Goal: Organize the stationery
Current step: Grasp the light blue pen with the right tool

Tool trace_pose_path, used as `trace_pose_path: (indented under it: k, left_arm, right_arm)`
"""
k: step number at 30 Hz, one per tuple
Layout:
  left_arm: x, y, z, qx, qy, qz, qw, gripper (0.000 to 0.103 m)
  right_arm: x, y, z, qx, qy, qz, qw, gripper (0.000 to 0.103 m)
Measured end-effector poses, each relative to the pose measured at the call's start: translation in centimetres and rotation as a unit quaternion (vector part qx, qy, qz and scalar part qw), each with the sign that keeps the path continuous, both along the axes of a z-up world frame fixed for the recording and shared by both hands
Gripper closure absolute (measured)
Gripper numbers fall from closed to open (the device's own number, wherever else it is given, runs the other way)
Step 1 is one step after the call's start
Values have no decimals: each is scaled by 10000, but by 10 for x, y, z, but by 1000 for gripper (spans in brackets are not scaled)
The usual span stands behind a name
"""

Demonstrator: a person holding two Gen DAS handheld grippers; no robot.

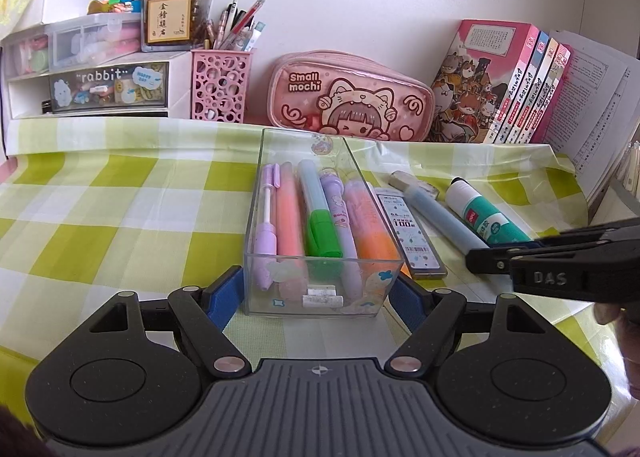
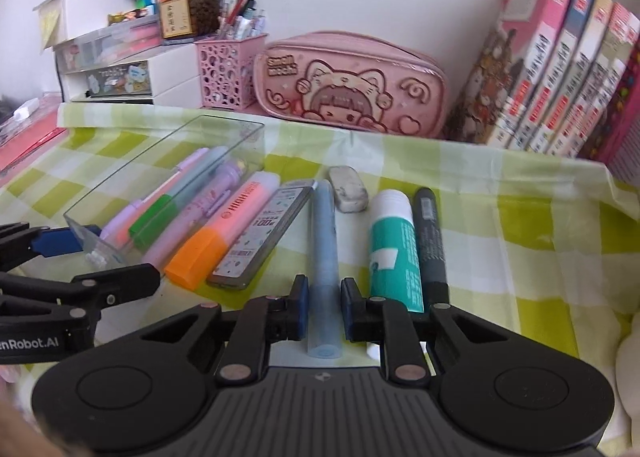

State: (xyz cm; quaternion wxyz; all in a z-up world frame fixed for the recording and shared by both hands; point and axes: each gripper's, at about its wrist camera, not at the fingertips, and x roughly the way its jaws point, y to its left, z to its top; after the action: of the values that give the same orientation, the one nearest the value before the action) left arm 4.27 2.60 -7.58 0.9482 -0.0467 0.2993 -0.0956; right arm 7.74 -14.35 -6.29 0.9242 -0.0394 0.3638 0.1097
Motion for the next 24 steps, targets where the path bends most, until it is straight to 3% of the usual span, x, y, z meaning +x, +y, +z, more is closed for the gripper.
trace_pose_path:
  k: [5,24]
  left_arm:
    - [0,0,0,4,1,1,10000,27]
    - [0,0,-1,78,5,-27,10000,27]
  right_arm:
    - [-1,2,10,246,512,46,9984,63]
    - [48,19,8,165,630,-358,9972,63]
